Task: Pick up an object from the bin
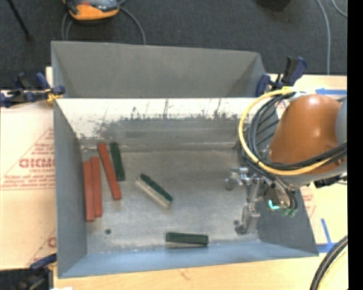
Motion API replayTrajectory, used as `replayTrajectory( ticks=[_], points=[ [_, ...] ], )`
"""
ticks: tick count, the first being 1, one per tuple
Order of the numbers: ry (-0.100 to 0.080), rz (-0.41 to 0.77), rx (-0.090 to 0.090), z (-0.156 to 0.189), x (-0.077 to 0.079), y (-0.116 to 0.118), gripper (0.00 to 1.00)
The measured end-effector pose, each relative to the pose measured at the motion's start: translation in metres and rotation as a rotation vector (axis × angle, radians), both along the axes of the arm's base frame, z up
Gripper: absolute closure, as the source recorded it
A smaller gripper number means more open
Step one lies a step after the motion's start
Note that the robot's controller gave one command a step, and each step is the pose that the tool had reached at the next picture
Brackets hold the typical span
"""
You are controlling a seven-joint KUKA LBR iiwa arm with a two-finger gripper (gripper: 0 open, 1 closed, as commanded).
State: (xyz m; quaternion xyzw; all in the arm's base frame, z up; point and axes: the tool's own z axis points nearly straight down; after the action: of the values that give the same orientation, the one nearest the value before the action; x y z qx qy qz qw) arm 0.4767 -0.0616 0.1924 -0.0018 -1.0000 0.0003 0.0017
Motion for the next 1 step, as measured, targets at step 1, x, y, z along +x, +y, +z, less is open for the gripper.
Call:
replayTrajectory(
  ticks=[1],
  points=[
    [-0.007,0.002,-0.001,0.0028,0.0017,0.0001,0.00]
  ],
)
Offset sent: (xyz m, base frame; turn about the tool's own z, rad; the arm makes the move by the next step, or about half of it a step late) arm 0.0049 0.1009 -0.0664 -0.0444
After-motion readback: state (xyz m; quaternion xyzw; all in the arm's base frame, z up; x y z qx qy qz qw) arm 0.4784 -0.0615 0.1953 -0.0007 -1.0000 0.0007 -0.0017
